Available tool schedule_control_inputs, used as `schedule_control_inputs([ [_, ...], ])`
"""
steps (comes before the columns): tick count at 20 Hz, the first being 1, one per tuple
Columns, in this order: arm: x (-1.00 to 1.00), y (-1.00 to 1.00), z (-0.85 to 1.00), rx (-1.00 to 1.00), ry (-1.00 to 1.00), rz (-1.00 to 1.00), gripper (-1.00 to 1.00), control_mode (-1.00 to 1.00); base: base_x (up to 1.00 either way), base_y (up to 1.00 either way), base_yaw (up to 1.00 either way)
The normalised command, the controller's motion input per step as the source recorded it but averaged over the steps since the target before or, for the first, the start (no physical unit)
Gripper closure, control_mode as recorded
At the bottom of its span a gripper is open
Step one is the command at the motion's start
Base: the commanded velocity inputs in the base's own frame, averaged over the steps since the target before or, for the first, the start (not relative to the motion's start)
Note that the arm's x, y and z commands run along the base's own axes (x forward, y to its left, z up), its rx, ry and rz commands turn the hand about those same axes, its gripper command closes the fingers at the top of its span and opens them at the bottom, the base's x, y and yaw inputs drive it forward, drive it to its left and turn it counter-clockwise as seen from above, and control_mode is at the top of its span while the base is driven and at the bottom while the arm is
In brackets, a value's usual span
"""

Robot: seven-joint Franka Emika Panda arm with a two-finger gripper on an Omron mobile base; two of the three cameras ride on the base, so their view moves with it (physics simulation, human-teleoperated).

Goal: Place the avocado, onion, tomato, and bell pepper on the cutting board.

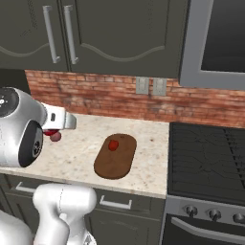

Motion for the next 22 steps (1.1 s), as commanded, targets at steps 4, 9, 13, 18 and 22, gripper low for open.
schedule_control_inputs([
  [4,-0.13,-0.48,0.40,0.03,0.17,-0.12,1.00,-1.00,0.00,0.00,0.00],
  [9,0.00,-0.42,0.04,0.00,0.15,-0.11,1.00,-1.00,0.00,0.00,0.00],
  [13,0.03,-0.44,-0.12,0.00,0.05,-0.08,1.00,-1.00,0.00,0.00,0.00],
  [18,0.16,-0.38,-0.22,-0.02,0.01,-0.06,1.00,-1.00,0.00,0.00,0.00],
  [22,0.22,-0.29,-0.11,0.00,0.00,-0.03,1.00,-1.00,0.00,0.00,0.00],
])
